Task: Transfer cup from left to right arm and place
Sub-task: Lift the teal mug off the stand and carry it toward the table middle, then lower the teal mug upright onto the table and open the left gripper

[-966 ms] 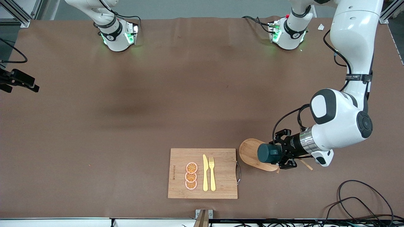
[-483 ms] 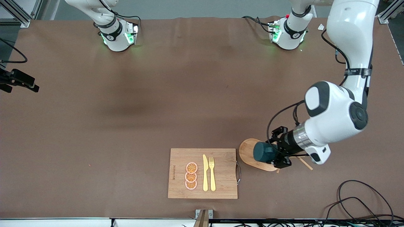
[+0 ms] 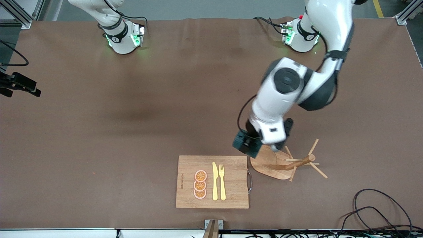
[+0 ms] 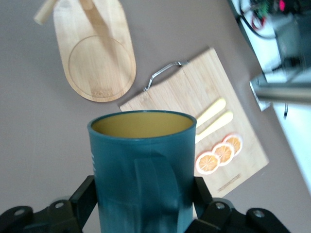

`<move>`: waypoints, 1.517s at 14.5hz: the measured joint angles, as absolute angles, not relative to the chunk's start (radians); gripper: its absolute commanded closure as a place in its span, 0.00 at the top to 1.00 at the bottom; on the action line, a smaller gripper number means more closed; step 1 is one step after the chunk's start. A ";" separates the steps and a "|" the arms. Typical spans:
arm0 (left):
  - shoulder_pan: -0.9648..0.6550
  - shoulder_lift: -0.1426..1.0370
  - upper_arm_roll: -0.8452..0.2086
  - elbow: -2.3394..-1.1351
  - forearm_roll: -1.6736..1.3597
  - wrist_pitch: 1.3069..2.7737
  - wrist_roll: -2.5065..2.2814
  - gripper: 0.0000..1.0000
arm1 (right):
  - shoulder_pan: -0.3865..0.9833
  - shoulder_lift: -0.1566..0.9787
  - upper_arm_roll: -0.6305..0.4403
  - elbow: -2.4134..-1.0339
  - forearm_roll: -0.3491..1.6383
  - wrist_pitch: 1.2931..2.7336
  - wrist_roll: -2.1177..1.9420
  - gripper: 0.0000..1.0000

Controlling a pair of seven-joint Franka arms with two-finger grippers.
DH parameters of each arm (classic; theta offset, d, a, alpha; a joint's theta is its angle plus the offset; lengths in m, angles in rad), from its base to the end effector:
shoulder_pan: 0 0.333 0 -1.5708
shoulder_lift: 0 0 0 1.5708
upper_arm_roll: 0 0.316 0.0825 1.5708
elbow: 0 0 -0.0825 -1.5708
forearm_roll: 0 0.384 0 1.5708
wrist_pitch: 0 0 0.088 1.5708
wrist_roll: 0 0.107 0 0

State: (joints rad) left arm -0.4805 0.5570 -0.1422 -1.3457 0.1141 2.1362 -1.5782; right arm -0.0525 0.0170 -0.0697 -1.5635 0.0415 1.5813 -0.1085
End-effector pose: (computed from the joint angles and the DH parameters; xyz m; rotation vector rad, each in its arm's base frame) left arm 0.6146 -0.4070 0.4297 2.6201 1.3246 0.2007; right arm 0.5571 -0.0636 0.6195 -3.1015 0.0219 -0.0085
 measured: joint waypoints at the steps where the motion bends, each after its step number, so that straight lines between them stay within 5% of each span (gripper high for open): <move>1: -0.524 0.562 -0.142 -1.349 0.182 2.136 -1.579 0.69 | -0.053 0.017 -0.070 -1.564 0.042 1.581 -0.111 1.00; 13: -0.973 0.821 -0.107 -1.374 1.123 2.128 -1.867 0.69 | -0.053 0.017 -0.072 -1.563 0.042 1.567 -0.121 1.00; 22: -1.046 1.016 -0.099 -1.374 1.771 2.124 -2.350 0.69 | -0.053 0.017 -0.074 -1.563 0.041 1.566 -0.126 1.00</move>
State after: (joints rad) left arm -1.0465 1.0162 -0.0988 -1.3738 1.7715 2.1237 -2.3500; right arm -0.0533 0.0170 -0.0739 -1.5633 0.0415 1.5660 -0.1259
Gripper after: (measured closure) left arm 0.163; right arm 0.000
